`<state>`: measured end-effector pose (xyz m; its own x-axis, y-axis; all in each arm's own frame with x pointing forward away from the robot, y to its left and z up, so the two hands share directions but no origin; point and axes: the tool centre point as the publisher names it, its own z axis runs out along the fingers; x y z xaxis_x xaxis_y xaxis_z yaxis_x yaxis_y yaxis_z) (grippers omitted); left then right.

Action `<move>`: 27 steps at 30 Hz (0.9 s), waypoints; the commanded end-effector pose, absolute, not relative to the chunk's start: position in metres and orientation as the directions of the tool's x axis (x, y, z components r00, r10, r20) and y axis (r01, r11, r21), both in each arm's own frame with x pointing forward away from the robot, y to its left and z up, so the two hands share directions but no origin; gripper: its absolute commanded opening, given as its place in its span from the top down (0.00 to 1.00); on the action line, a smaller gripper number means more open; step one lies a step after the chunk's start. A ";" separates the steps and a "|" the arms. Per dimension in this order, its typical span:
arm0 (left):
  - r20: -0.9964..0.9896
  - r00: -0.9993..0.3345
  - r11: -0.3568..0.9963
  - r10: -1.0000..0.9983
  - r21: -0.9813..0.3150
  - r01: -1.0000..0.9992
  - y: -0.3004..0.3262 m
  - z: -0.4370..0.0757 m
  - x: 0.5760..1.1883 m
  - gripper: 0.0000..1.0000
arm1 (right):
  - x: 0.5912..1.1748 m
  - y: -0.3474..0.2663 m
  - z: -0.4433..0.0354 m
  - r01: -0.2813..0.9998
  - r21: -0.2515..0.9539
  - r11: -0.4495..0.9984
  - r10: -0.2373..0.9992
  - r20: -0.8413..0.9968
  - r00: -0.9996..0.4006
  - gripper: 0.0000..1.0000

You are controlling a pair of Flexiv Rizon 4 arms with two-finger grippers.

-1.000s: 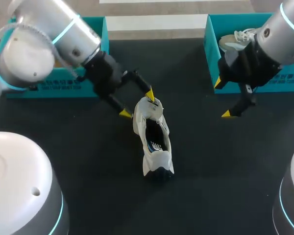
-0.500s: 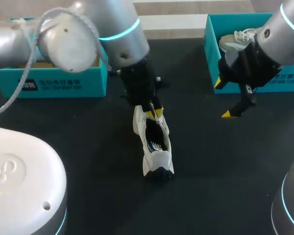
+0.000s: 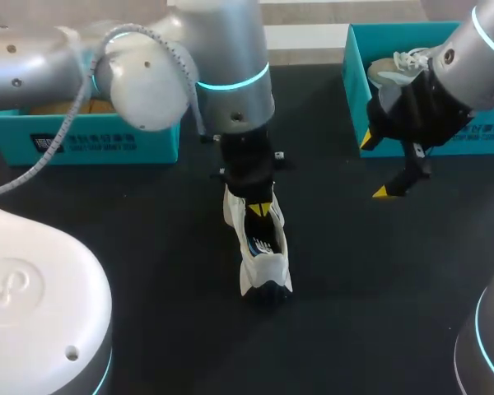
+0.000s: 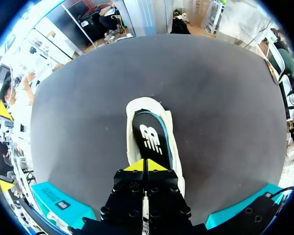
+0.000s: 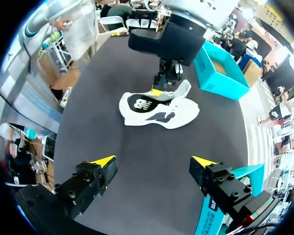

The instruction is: Take the shoe out of the shoebox, open the shoe tongue, remove and reinsert the insole, then place the shoe into the shoebox

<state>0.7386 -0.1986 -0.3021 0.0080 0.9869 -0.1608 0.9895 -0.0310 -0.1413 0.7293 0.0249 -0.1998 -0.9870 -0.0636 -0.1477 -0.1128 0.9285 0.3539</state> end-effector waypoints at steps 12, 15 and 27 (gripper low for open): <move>-0.076 0.019 -0.031 0.997 -0.159 0.987 -0.195 -0.341 0.732 1.00 | 0.729 0.026 -0.201 -0.112 0.352 0.929 -0.063 -0.148 -0.987 0.00; -0.058 0.020 -0.029 0.998 -0.167 0.985 -0.191 -0.346 0.728 1.00 | 0.729 0.026 -0.201 -0.112 0.352 0.929 -0.063 -0.148 -0.987 0.00; 0.008 0.014 -0.012 1.000 -0.169 0.986 -0.190 -0.377 0.715 1.00 | 0.729 0.026 -0.201 -0.112 0.352 0.929 -0.063 -0.148 -0.987 0.00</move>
<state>0.7162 -0.1814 -0.3662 0.0165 0.9999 -0.0012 0.9848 -0.0164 -0.1731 0.7290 0.0249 -0.1998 -0.9870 -0.0628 -0.1479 -0.1121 0.9285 0.3539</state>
